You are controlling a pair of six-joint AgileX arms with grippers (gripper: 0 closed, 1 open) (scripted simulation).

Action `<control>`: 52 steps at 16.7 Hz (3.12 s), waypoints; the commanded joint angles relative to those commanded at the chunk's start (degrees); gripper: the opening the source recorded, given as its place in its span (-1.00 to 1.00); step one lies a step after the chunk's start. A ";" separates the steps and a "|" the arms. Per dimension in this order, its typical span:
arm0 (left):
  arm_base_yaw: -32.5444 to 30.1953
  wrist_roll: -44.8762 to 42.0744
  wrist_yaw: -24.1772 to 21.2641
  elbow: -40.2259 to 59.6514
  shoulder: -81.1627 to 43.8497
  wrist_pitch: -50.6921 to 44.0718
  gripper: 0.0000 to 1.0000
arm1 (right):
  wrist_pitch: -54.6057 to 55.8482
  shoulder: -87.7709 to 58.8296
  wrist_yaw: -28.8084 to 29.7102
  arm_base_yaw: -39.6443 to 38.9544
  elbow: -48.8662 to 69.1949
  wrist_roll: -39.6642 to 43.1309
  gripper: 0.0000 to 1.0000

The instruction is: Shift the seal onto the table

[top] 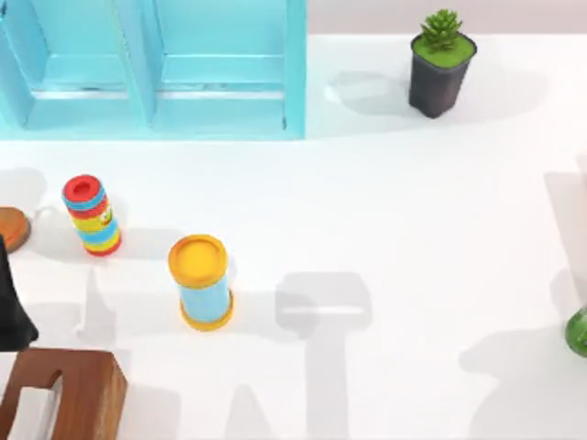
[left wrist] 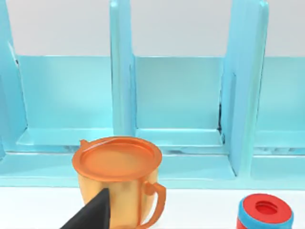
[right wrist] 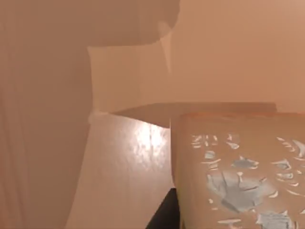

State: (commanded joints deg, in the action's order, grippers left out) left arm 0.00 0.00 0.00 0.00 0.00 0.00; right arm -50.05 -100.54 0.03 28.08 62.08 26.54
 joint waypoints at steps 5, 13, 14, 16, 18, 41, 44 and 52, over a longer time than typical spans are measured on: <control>0.00 0.00 0.00 0.00 0.00 0.00 1.00 | -9.28 7.18 -0.14 -7.18 7.99 -11.35 -1.00; 0.00 0.00 0.00 0.00 0.00 0.00 1.00 | -27.79 14.55 -0.29 -23.33 18.56 -26.07 -1.00; 0.00 0.00 0.00 0.00 0.00 0.00 1.00 | -29.19 14.59 -0.24 -24.70 18.95 -26.78 -1.00; 0.00 0.00 0.00 0.00 0.00 0.00 1.00 | -31.09 14.11 -0.11 -26.65 19.19 -27.44 -1.00; 0.00 0.00 0.00 0.00 0.00 0.00 1.00 | -32.06 13.15 0.02 -27.72 19.01 -27.37 -1.00; 0.00 0.00 0.00 0.00 0.00 0.00 1.00 | -18.88 -5.90 1.89 -47.25 33.82 -52.58 -1.00; 0.00 0.00 0.00 0.00 0.00 0.00 1.00 | -16.10 -14.63 0.81 -50.42 32.70 -52.12 -1.00; 0.00 0.00 0.00 0.00 0.00 0.00 1.00 | -14.63 -18.05 0.22 -51.33 31.28 -51.35 -1.00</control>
State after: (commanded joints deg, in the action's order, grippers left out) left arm 0.00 0.00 0.00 0.00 0.00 0.00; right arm -64.69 -118.59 0.24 -23.25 93.36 -24.81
